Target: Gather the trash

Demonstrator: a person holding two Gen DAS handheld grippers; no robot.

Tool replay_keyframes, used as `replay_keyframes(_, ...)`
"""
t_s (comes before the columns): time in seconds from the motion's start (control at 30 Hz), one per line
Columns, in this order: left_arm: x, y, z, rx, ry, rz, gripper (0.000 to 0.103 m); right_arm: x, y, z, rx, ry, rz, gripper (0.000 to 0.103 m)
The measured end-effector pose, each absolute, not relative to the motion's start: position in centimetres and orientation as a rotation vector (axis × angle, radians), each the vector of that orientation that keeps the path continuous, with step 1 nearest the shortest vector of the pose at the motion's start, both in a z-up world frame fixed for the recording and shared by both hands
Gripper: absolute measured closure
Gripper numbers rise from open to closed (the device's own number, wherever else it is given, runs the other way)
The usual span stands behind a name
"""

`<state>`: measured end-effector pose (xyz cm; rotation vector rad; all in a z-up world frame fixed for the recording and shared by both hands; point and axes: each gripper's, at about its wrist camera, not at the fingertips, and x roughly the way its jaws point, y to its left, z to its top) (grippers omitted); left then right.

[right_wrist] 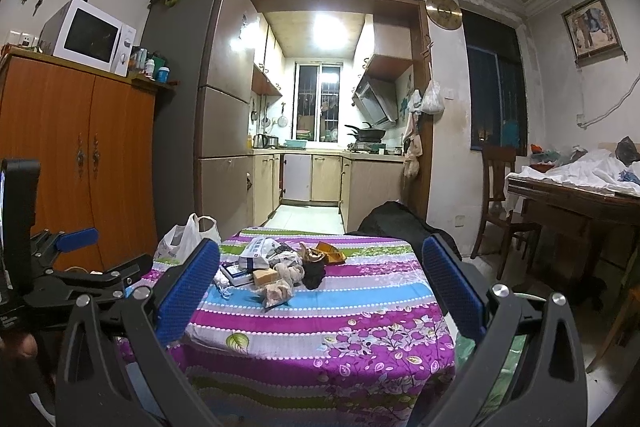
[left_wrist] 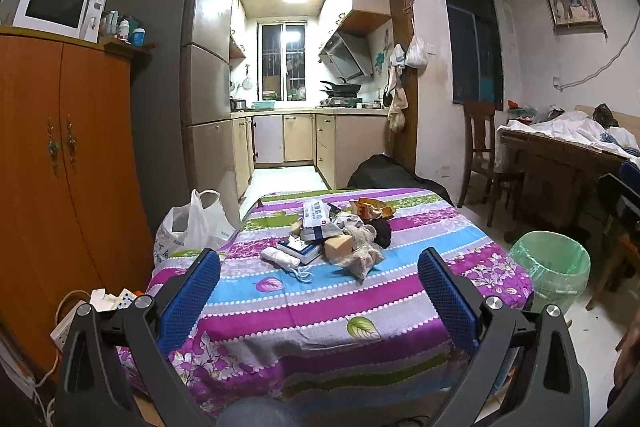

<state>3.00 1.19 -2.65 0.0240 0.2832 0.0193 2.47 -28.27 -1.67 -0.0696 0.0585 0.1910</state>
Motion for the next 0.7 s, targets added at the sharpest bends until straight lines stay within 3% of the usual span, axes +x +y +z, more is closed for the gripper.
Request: replay_keyframes(0.7, 3.11, 1.47, -2.98, 0.022, 0.286, 0.029, 0.005, 2.68, -28.27, -1.78, -0.067, 0.078, 0.205, 0.005)
